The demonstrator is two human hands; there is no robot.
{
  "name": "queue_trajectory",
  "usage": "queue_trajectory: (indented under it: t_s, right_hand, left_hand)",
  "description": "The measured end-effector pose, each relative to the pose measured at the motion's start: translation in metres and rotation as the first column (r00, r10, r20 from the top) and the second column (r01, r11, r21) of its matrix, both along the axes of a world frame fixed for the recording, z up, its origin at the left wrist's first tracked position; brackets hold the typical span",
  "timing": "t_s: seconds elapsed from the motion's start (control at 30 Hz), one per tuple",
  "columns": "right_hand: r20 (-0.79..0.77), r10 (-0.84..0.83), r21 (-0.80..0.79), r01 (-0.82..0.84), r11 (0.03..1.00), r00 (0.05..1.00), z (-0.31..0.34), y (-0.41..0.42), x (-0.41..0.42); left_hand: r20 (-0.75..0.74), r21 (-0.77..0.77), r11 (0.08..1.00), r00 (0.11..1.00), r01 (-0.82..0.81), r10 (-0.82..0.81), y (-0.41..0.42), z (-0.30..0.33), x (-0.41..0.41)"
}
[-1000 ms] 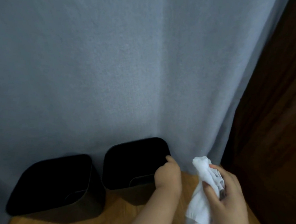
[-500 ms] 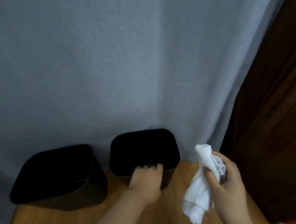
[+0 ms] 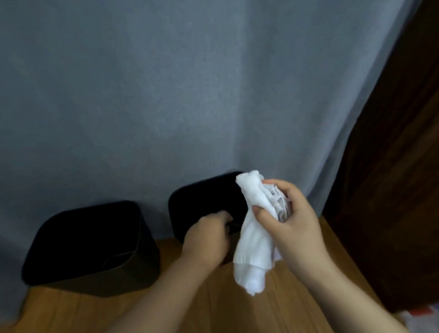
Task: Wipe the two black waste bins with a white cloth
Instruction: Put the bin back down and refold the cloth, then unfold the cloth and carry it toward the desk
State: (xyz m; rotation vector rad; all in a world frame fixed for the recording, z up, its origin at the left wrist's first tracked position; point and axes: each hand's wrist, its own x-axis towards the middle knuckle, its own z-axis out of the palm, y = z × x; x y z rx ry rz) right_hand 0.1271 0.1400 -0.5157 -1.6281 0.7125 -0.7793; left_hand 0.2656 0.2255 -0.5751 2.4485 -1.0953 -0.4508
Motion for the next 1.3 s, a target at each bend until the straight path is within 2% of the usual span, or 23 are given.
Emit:
queue_trajectory:
  t_s: [0.03,0.07,0.1,0.13,0.17,0.2,0.23,0.3,0.43,0.5,0.6,0.67,0.73,0.87,0.93,1.03,1.17,1.23,1.3]
  right_hand:
    - [0.015,0.004,-0.008,-0.004,1.0,1.0,0.006,0.0,0.006]
    - [0.021,0.008,-0.017,-0.007,1.0,1.0,0.011,0.0,0.012]
    - [0.02,0.023,-0.03,-0.022,0.999,1.0,0.018,0.001,0.018]
    - [0.01,0.055,-0.042,-0.055,0.998,0.998,0.024,0.004,0.022]
    - [-0.006,0.104,-0.049,-0.104,0.993,0.995,0.03,0.008,0.026]
    - [-0.019,0.159,-0.062,-0.159,0.985,0.987,0.036,0.013,0.028]
    - [-0.027,0.205,-0.082,-0.206,0.975,0.978,0.04,0.017,0.03]
    - [0.01,0.278,-0.081,-0.276,0.958,0.961,0.042,0.025,0.031]
    - [0.163,0.318,0.174,-0.345,0.922,0.934,0.05,0.035,0.03]
    - [0.125,0.256,0.304,-0.282,0.91,0.959,0.052,0.035,0.033]
    - [-0.064,0.116,0.446,-0.075,0.892,0.991,0.051,0.025,0.045]
    - [-0.045,0.192,0.554,-0.135,0.821,0.98,0.058,0.022,0.055]
    - [-0.023,0.307,0.574,-0.239,0.783,0.952,0.073,0.023,0.061]
    - [0.028,0.23,0.572,-0.204,0.794,0.973,0.117,0.017,0.061]
    - [0.044,0.199,0.511,-0.193,0.838,0.979,0.153,0.015,0.052]
    - [0.008,0.158,0.231,-0.155,0.96,0.987,0.229,0.02,0.033]
    - [-0.086,0.064,-0.058,-0.069,0.996,0.994,0.343,0.028,0.005]
    - [-0.09,-0.012,-0.126,0.0,0.992,0.996,0.403,0.028,-0.008]
    - [-0.098,-0.09,-0.095,0.081,0.992,0.991,0.459,0.025,-0.021]
  left_hand:
    - [-0.136,-0.179,0.972,0.983,-0.15,0.126,0.005,0.017,0.001]
    - [-0.356,-0.333,0.89,0.915,-0.312,0.188,0.01,0.039,0.0]
    - [-0.592,-0.39,0.814,0.794,-0.431,0.136,0.017,0.062,-0.002]
    - [-0.764,-0.403,0.789,0.646,-0.464,-0.01,0.024,0.084,-0.006]
    - [-0.849,-0.398,0.806,0.509,-0.438,-0.142,0.032,0.105,-0.01]
    - [-0.867,-0.418,0.82,0.442,-0.39,-0.232,0.041,0.119,-0.016]
    - [-0.855,-0.449,0.817,0.438,-0.361,-0.277,0.049,0.13,-0.021]
    - [-0.836,-0.461,0.787,0.499,-0.411,-0.228,0.063,0.137,-0.025]
    - [-0.841,-0.418,0.698,0.538,-0.581,-0.057,0.084,0.129,-0.015]
    - [-0.851,-0.395,0.675,0.525,-0.623,-0.013,0.089,0.128,-0.007]
    - [-0.88,-0.366,0.611,0.474,-0.702,0.017,0.088,0.132,0.008]
    - [-0.889,-0.352,0.578,0.456,-0.736,0.04,0.084,0.137,0.016]
    - [-0.894,-0.354,0.56,0.446,-0.749,0.033,0.08,0.146,0.022]
    - [-0.903,-0.36,0.573,0.43,-0.736,-0.015,0.083,0.184,0.032]
    - [-0.902,-0.376,0.593,0.427,-0.712,-0.061,0.086,0.215,0.03]
    - [-0.891,-0.417,0.608,0.437,-0.676,-0.126,0.085,0.286,0.017]
    - [-0.891,-0.423,0.627,0.426,-0.655,-0.156,0.079,0.399,-0.004]
    - [-0.906,-0.398,0.641,0.393,-0.656,-0.16,0.076,0.458,-0.016]
    - [-0.927,-0.356,0.666,0.335,-0.655,-0.165,0.072,0.513,-0.029]
